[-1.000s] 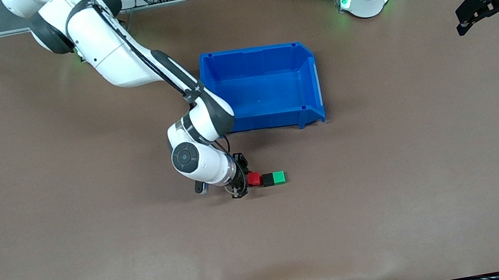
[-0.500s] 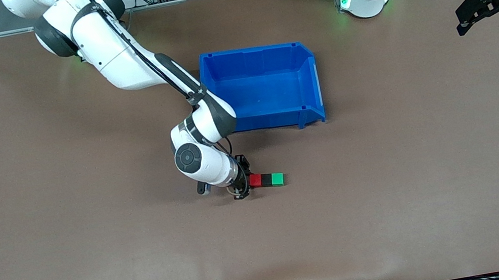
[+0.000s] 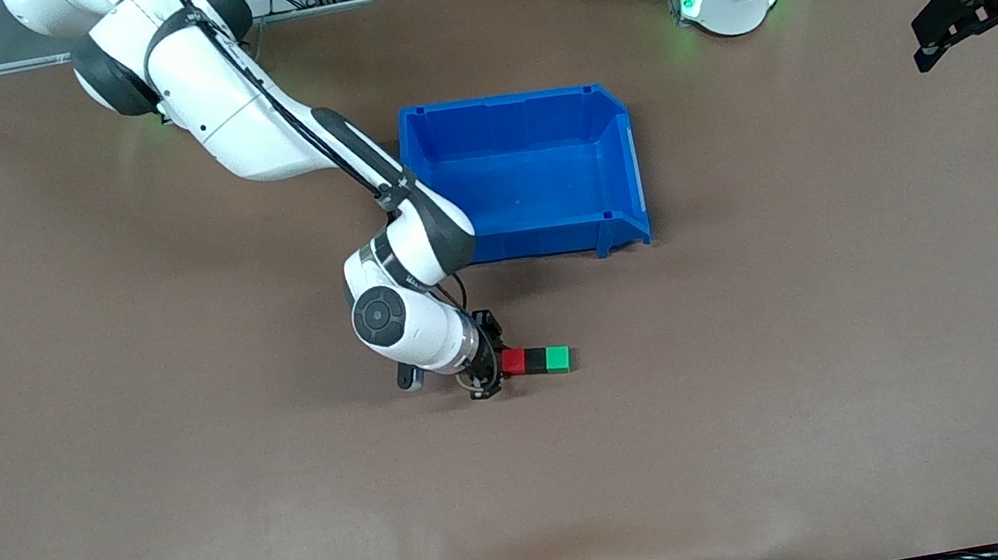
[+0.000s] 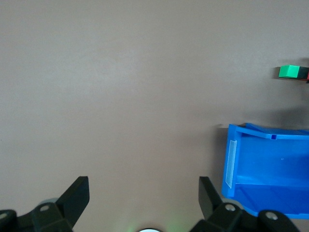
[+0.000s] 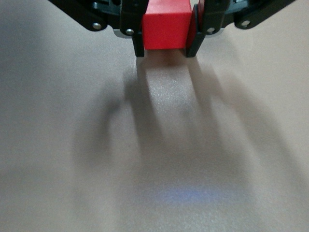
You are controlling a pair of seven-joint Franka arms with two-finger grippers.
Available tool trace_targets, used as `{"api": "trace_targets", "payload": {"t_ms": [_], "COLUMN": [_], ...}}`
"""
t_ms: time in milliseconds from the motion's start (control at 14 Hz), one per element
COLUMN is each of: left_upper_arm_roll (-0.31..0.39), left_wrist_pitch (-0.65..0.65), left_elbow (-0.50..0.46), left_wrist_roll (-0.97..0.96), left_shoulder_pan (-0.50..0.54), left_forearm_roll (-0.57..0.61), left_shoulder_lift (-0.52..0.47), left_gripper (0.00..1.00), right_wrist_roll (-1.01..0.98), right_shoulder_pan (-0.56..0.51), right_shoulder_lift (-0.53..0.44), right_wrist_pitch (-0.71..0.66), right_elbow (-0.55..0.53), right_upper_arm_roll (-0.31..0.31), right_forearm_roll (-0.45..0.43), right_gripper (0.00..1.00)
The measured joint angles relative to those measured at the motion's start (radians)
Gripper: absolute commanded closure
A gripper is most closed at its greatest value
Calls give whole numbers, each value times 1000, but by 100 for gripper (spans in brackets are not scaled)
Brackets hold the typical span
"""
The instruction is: Attach green and red cubes to black cube
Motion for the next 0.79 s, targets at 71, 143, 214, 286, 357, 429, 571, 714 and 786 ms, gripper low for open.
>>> {"api": "trace_targets", "payload": {"t_ms": [71,143,214,286,357,429,571,714,786], "left_upper_arm_roll": [0,0,0,0,0,0,0,0,0], "left_wrist_pitch": [0,0,0,0,0,0,0,0,0], "left_elbow": [0,0,0,0,0,0,0,0,0], "left_wrist_roll": [0,0,0,0,0,0,0,0,0], "left_shoulder_pan": [0,0,0,0,0,0,0,0,0], "left_forearm_roll": [0,0,0,0,0,0,0,0,0], "left_shoulder_lift": [0,0,0,0,0,0,0,0,1], "left_gripper": [0,0,0,0,0,0,0,0,0], "right_wrist_roll": [0,-1,-1,-2,-2,-2,-2,-2,-2], "right_shoulder_pan": [1,1,2,4,5,6,7,7,7], "right_shoulder_lift": [0,0,0,0,0,0,0,0,0], "right_wrist_pitch": [0,0,0,0,0,0,0,0,0], "right_elbow": [0,0,0,0,0,0,0,0,1], "right_upper_arm_roll": [0,0,0,0,0,0,0,0,0], "right_forearm_roll": [0,-2,-5,-7,-7,-8,-8,-8,-8], "right_gripper": [91,86,78,72,70,70,62,46,38]}}
